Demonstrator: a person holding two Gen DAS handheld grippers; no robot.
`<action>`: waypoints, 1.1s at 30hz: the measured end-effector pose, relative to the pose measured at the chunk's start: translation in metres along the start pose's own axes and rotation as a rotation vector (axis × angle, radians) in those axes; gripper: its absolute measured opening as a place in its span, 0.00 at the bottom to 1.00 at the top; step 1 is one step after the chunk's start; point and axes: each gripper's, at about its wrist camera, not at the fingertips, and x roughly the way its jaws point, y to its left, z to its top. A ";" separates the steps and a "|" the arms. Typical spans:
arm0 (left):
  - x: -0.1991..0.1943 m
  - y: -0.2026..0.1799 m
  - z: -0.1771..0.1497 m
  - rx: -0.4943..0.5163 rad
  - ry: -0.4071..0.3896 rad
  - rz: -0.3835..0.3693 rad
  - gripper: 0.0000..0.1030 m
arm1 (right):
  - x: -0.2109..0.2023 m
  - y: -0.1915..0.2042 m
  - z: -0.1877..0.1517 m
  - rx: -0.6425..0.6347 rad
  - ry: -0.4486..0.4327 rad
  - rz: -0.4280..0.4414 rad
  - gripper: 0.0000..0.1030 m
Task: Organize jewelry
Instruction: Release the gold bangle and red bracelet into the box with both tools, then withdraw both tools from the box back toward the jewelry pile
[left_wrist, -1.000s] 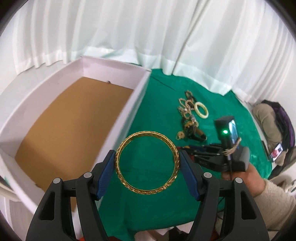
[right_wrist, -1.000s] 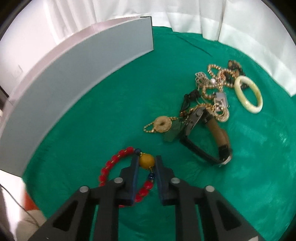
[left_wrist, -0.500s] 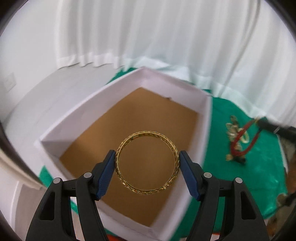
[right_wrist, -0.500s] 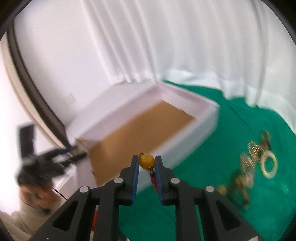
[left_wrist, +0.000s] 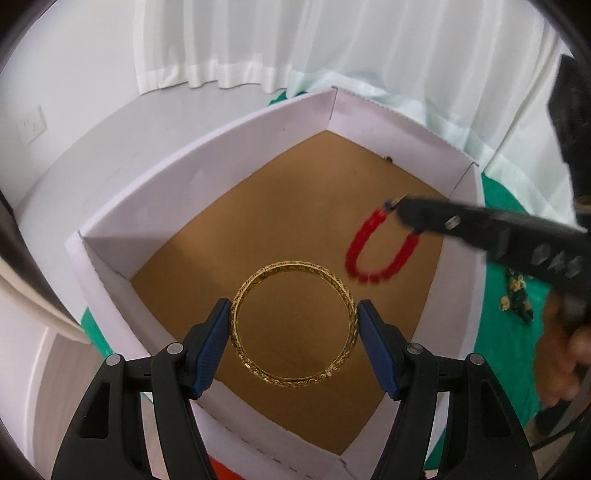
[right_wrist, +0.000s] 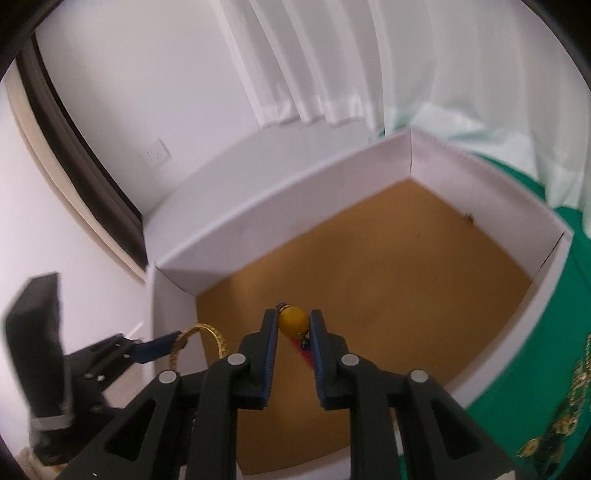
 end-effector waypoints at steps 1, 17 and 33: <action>0.001 0.000 0.000 0.000 0.003 0.003 0.68 | 0.008 -0.001 -0.004 0.001 0.015 -0.002 0.17; 0.000 -0.015 -0.022 -0.011 0.001 -0.062 0.90 | -0.059 -0.029 -0.043 0.078 -0.100 -0.081 0.61; 0.001 -0.044 -0.042 0.129 -0.019 0.014 0.90 | -0.166 -0.108 -0.194 0.230 -0.154 -0.268 0.62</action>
